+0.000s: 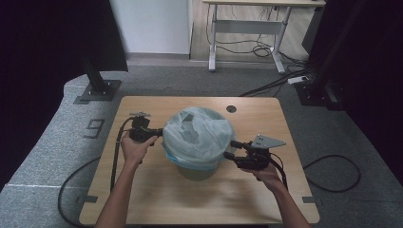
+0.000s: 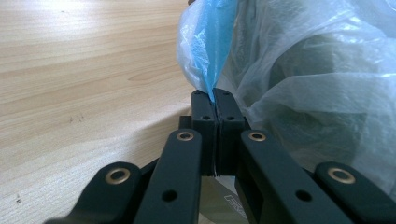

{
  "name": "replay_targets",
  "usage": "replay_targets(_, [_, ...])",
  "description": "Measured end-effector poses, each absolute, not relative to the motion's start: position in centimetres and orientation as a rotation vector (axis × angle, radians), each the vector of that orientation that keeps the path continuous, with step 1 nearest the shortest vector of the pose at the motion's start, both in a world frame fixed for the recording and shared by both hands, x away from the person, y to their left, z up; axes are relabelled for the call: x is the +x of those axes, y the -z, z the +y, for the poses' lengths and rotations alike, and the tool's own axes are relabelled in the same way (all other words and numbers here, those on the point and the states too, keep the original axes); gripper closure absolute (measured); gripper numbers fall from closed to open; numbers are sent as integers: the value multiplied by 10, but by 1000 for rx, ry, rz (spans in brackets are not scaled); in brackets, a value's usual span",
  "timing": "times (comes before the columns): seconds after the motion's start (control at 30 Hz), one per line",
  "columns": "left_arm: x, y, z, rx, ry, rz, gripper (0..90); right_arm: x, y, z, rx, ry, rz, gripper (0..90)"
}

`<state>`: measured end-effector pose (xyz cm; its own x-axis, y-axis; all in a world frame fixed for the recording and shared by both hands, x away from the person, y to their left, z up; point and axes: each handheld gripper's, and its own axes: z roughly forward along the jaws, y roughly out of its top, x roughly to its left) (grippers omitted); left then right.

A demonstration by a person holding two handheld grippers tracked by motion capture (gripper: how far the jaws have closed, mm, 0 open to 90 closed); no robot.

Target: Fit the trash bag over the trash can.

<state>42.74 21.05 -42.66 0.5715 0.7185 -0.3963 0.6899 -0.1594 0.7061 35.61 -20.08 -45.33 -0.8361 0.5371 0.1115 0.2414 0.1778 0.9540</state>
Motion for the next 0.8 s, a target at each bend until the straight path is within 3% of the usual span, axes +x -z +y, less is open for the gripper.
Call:
replay_targets(0.33, [427,427,208,1879,-31,1133,885,343,450,-199,705,-1764,2196,483])
replay_targets(0.57, [424,424,208,1877,-36,1126,884,316,444,-191,717,-1806,2174,350])
replay_targets(0.8, [421,422,208,1879,-40,1120,884,294,438,-188,758,-1783,2156,301])
